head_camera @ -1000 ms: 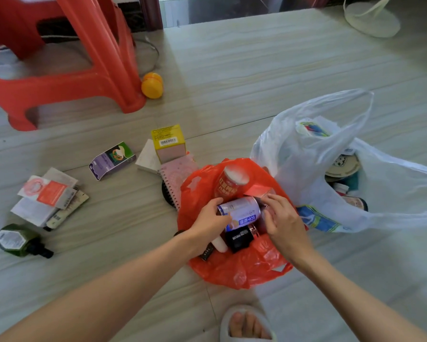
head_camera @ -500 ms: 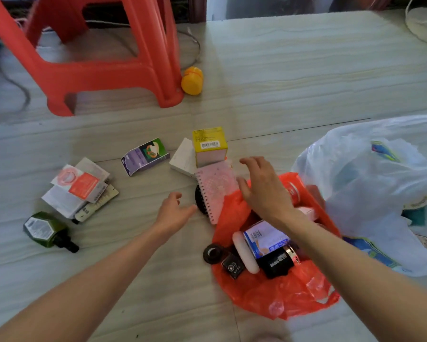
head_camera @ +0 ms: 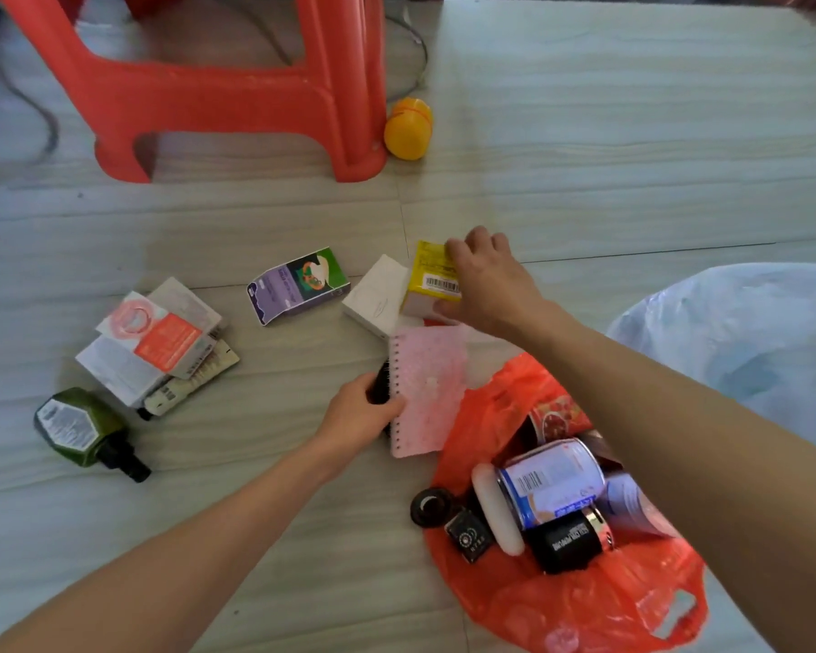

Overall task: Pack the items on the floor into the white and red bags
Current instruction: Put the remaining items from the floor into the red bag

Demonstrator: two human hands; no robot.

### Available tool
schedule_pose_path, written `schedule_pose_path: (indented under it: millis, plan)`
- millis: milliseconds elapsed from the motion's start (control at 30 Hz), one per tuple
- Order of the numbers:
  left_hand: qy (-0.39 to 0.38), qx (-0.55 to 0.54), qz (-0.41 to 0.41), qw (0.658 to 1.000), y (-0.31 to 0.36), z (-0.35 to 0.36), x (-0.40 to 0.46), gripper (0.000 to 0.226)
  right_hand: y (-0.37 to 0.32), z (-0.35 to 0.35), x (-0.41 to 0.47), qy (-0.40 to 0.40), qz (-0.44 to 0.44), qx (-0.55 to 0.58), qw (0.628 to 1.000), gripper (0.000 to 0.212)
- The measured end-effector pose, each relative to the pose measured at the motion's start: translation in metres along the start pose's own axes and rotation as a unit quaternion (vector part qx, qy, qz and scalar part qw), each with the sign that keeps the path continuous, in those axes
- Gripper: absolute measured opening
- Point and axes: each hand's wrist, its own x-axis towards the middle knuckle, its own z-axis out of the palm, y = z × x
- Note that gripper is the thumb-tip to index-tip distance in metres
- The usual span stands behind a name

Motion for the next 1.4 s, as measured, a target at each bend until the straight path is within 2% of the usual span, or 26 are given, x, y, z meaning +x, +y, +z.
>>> schedule_pose_path:
  millis: [67, 167, 267, 333, 433, 533, 633, 733, 800, 867, 933, 1000, 1067, 1133, 1200, 1267, 1333, 1400]
  plan:
    - [0.037, 0.000, 0.016, 0.999, -0.003, -0.011, -0.010, 0.018, -0.001, 0.002, -0.012, 0.033, 0.018, 0.022, 0.999, 0.069]
    - [0.101, 0.008, 0.065, 0.993, 0.005, -0.024, -0.031, 0.015, -0.002, -0.009, -0.041, 0.114, 0.052, 0.113, 0.986, 0.069]
    - [0.114, -0.038, 0.101, 0.988, 0.020, -0.033, -0.051, 0.014, 0.009, -0.036, -0.083, 0.143, 0.087, 0.208, 0.964, 0.070]
    - [0.094, -0.087, 0.095, 0.987, 0.033, -0.036, -0.064, 0.011, 0.023, -0.051, -0.121, 0.157, 0.093, 0.217, 0.959, 0.068]
    - [0.008, -0.127, 0.073, 0.989, 0.049, -0.024, -0.084, 0.009, 0.042, -0.057, -0.180, 0.183, 0.104, 0.154, 0.965, 0.070]
    - [-0.054, -0.077, 0.086, 0.992, 0.056, 0.000, -0.099, 0.009, 0.052, -0.039, -0.223, 0.222, 0.131, 0.096, 0.962, 0.072]
    - [-0.065, -0.031, 0.088, 0.994, 0.067, 0.029, -0.097, 0.005, 0.054, -0.016, -0.241, 0.260, 0.161, 0.093, 0.948, 0.059]
    - [-0.084, -0.023, 0.050, 0.995, 0.075, 0.060, -0.084, 0.006, 0.055, 0.001, -0.247, 0.272, 0.218, 0.108, 0.931, 0.066]
    - [-0.094, 0.027, 0.048, 0.994, 0.070, 0.078, -0.075, 0.013, 0.056, 0.004, -0.249, 0.285, 0.254, 0.125, 0.916, 0.067]
    - [-0.055, 0.183, 0.082, 0.978, 0.059, 0.090, -0.066, 0.027, 0.057, 0.004, -0.249, 0.300, 0.265, 0.143, 0.905, 0.070]
    - [-0.021, 0.341, 0.116, 0.932, 0.053, 0.095, -0.062, 0.039, 0.056, 0.007, -0.248, 0.303, 0.236, 0.137, 0.913, 0.073]
    - [-0.028, 0.377, 0.151, 0.913, 0.047, 0.096, -0.055, 0.048, 0.054, 0.013, -0.247, 0.289, 0.172, 0.110, 0.935, 0.072]
    - [-0.043, 0.321, 0.169, 0.931, 0.040, 0.094, -0.045, 0.048, 0.054, 0.018, -0.246, 0.259, 0.121, 0.084, 0.955, 0.068]
    - [-0.044, 0.181, 0.161, 0.969, 0.034, 0.091, -0.036, 0.044, 0.052, 0.025, -0.245, 0.236, 0.099, 0.053, 0.965, 0.059]
    - [-0.035, 0.108, 0.117, 0.987, 0.037, 0.087, -0.030, 0.047, 0.048, 0.032, -0.246, 0.228, 0.089, 0.025, 0.969, 0.048]
    - [-0.062, 0.078, 0.055, 0.994, 0.045, 0.081, -0.025, 0.049, 0.048, 0.036, -0.247, 0.216, 0.090, 0.023, 0.972, 0.050]
    - [-0.092, 0.059, 0.043, 0.993, 0.053, 0.078, -0.023, 0.027, 0.050, 0.037, -0.249, 0.201, 0.088, 0.025, 0.975, 0.054]
    - [-0.084, 0.027, 0.072, 0.994, 0.067, 0.076, -0.028, 0.011, 0.050, 0.034, -0.249, 0.200, 0.076, 0.026, 0.977, 0.053]
